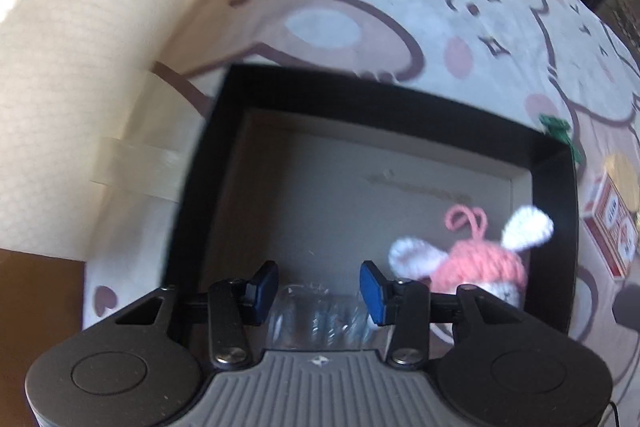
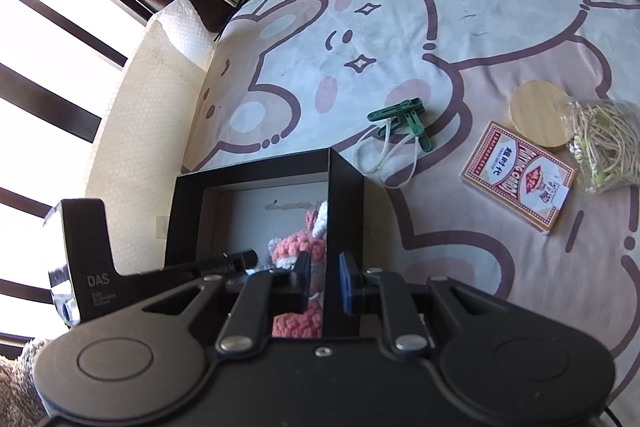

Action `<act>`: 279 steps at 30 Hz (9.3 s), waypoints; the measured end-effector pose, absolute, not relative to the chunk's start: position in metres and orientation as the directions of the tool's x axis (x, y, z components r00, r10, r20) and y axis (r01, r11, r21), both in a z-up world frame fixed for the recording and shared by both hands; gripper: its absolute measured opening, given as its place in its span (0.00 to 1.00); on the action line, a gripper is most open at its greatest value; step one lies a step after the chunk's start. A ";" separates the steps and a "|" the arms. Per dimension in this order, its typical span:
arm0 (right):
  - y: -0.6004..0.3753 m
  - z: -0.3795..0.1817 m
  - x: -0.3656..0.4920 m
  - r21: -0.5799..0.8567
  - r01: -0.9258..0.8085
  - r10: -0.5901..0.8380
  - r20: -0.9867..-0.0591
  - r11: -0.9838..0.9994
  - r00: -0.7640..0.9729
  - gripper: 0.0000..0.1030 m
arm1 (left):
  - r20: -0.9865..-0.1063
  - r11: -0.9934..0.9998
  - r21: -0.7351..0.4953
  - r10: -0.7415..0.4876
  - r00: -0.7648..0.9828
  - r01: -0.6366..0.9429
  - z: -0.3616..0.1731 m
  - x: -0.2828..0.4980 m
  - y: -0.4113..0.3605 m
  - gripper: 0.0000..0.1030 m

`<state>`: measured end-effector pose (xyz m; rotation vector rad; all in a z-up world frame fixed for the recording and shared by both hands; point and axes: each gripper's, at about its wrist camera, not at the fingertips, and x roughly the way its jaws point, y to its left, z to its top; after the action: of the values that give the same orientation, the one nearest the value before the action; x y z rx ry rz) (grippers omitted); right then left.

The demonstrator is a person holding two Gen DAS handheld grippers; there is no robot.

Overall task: Organize objects
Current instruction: 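Open both grippers and lift them away from the box, then move both tools over the bed toward the card pack and twine bag, then close the right gripper on the clear twine bag while the left approaches the red card pack, then grasp the red card pack with the left gripper while the right lifts the twine bag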

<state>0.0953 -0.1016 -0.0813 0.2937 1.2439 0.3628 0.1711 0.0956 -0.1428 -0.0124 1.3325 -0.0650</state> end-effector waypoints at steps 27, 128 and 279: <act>-0.094 -0.071 0.083 0.338 -0.210 0.392 -0.859 0.917 0.330 0.22 | -0.941 0.998 -0.026 -0.047 0.337 0.065 -0.092 0.149 0.091 0.70; -0.251 -0.006 0.026 0.016 0.015 0.000 -0.711 1.000 0.703 1.00 | -0.768 0.973 0.020 -0.132 0.627 0.230 0.005 0.078 -0.014 1.00; -0.284 -0.123 0.144 0.055 -0.046 0.068 -0.932 0.997 0.357 0.74 | -0.893 0.906 -0.148 -0.295 0.339 0.397 -0.111 0.164 -0.119 0.87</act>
<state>0.1437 -0.2839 -0.1235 0.0207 1.2033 0.0737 0.1638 -0.1192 -0.1113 0.1017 1.1391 -0.4515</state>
